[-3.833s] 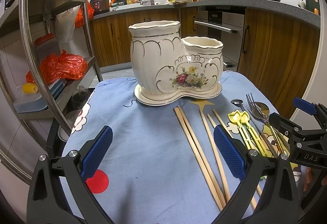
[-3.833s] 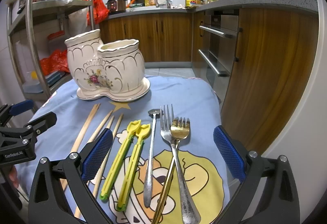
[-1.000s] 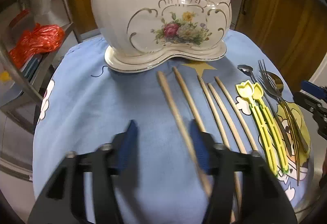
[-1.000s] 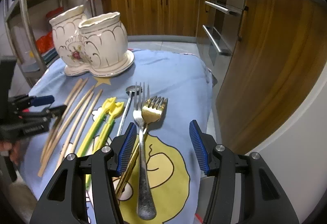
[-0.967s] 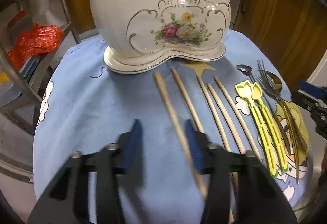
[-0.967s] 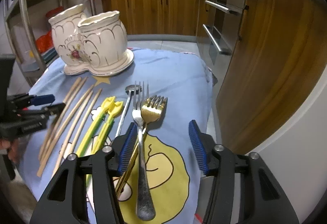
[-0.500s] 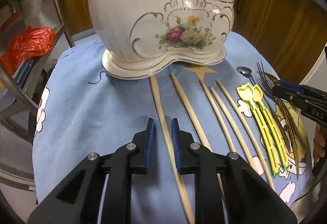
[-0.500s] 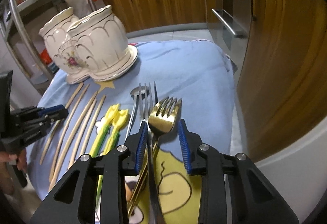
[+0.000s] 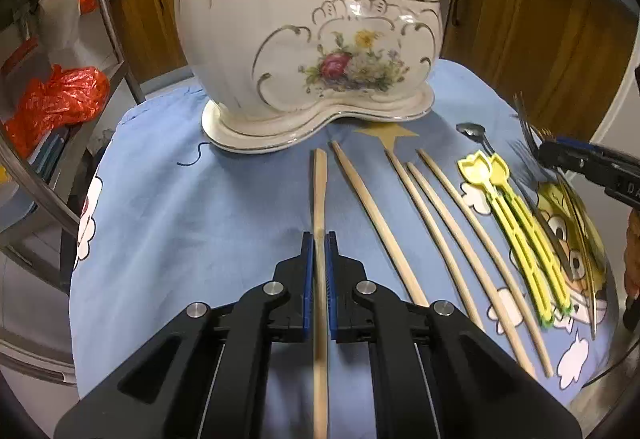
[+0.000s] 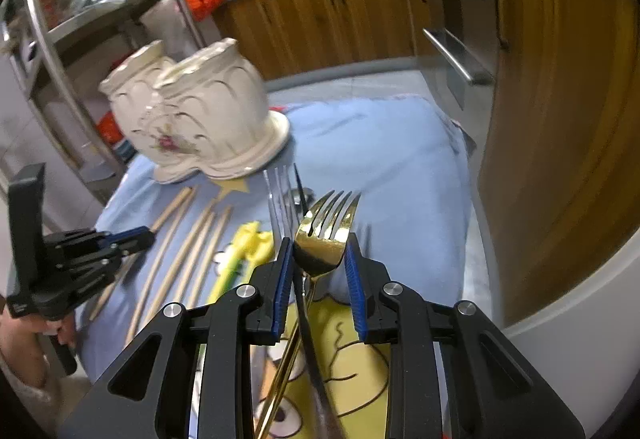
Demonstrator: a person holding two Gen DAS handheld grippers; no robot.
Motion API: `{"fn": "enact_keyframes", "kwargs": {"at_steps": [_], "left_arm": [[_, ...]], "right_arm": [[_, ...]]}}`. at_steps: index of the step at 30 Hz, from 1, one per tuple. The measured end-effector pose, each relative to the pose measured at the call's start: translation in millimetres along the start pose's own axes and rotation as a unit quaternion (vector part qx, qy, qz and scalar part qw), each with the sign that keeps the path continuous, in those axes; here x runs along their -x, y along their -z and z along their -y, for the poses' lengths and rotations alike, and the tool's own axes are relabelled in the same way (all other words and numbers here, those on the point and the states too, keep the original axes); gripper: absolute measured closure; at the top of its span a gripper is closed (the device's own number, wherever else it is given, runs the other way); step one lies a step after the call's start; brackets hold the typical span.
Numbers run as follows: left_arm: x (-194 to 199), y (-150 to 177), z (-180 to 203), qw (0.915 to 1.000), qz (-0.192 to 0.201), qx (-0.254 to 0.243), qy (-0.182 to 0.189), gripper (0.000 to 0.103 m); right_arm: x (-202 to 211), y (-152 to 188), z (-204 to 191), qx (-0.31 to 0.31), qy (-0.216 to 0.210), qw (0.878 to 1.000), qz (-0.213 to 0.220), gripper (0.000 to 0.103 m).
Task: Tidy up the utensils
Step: 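Lift the chopstick with the left tool while the right tool carries the gold fork to the holder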
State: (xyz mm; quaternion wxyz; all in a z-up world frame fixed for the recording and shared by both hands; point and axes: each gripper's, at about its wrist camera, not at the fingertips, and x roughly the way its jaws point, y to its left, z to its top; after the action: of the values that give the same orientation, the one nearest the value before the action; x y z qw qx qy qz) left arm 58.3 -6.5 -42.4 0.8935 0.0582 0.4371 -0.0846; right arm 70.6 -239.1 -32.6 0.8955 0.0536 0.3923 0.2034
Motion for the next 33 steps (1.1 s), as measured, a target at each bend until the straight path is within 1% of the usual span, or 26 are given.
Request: {"fn": "enact_keyframes", "kwargs": {"at_steps": [2,5,8,9,11,12,14,17,18,19,20,21,22,23,29,33], "left_arm": [[1,1,1,1.0,0.001,-0.001,0.0,0.097],[3,2,1,1.0,0.003,-0.003,0.003,0.098],[3,2,1,1.0,0.003,-0.003,0.003,0.098],[2,2,1,1.0,0.004,-0.002,0.003,0.098],[2,1,2,1.0,0.004,-0.004,0.0,0.098],[1,1,3,1.0,0.005,-0.005,-0.001,0.097],[0,1,3,1.0,0.005,-0.006,-0.001,0.097],[0,1,2,1.0,0.005,-0.005,-0.001,0.097],[0,1,2,1.0,0.005,-0.005,0.0,0.097],[0,3,3,1.0,0.005,-0.005,0.001,0.097],[0,3,3,1.0,0.005,-0.005,0.001,0.097],[1,3,3,1.0,0.005,-0.005,0.002,0.098],[1,3,3,1.0,0.005,-0.005,0.001,0.097],[1,3,3,1.0,0.005,-0.005,0.001,0.097],[1,3,5,0.9999,0.005,-0.015,-0.002,0.098],[3,3,3,0.9999,0.007,-0.012,0.003,0.098]], "right_arm": [[0,1,-2,0.005,0.003,1.0,0.0,0.076],[4,0,-5,0.011,0.005,1.0,0.014,0.076],[-6,-1,2,0.0,0.015,1.0,0.009,0.076],[-11,-3,5,-0.012,0.012,1.0,-0.001,0.076],[-11,-4,11,-0.031,0.003,1.0,0.004,0.076],[-11,-5,13,-0.037,0.006,0.999,0.006,0.076],[-10,-6,16,-0.041,0.005,0.999,0.007,0.076],[-6,-7,17,-0.045,-0.01,0.999,0.021,0.076],[-2,-8,19,-0.055,-0.034,0.997,0.032,0.077],[-1,-9,23,-0.068,-0.051,0.996,0.035,0.079],[1,-10,26,-0.08,-0.061,0.994,0.038,0.082],[3,-10,27,-0.081,-0.063,0.994,0.044,0.099],[8,-11,25,-0.068,-0.042,0.995,0.056,0.099],[11,-11,22,-0.057,-0.035,0.996,0.064,0.099],[16,-11,16,-0.045,-0.042,0.996,0.071,0.099],[26,-16,8,-0.031,-0.041,0.993,0.105,0.099]]}}
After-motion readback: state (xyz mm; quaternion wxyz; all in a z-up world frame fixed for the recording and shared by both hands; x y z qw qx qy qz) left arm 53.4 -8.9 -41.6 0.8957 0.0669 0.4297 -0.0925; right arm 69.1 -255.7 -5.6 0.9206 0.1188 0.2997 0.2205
